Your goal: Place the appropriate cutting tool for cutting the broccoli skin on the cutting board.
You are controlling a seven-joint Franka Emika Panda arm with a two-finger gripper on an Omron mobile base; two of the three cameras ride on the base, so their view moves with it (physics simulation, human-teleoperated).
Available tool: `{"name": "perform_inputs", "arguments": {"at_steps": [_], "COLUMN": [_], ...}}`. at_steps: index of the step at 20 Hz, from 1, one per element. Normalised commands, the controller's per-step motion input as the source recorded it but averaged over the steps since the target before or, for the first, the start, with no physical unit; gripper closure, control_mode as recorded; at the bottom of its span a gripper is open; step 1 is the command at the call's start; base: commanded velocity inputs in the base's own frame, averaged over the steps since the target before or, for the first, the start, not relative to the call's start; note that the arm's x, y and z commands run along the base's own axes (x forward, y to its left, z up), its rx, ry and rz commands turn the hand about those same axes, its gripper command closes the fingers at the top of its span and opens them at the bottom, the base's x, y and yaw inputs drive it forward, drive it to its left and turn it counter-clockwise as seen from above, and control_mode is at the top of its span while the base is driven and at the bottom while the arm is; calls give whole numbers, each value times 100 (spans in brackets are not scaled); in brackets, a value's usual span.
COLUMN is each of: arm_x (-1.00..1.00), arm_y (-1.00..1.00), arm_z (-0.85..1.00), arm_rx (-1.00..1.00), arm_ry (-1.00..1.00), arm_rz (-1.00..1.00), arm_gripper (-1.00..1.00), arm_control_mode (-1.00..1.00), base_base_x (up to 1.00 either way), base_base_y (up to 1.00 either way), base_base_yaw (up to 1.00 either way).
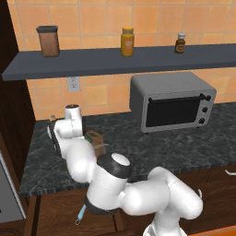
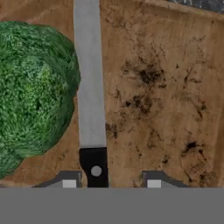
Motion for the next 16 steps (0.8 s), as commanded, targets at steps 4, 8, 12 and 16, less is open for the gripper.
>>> {"name": "perform_inputs", "arguments": {"at_steps": [4, 8, 12, 16], "arm_x": [-76, -100, -100, -76], "arm_y": [-70, -41, -45, -63], "arm_z": [24, 48, 61, 49], "arm_rx": [20, 19, 17, 14], "arm_ry": [-12, -16, -15, -18], "arm_rz": [-12, -9, -11, -13], "arm_gripper": [-100, -100, -100, -100], "arm_control_mode": [-100, -100, -100, -100], "base_base_x": [0, 0, 0, 0], "base_base_y": [0, 0, 0, 0], "base_base_yaw": [0, 0, 0, 0]}}
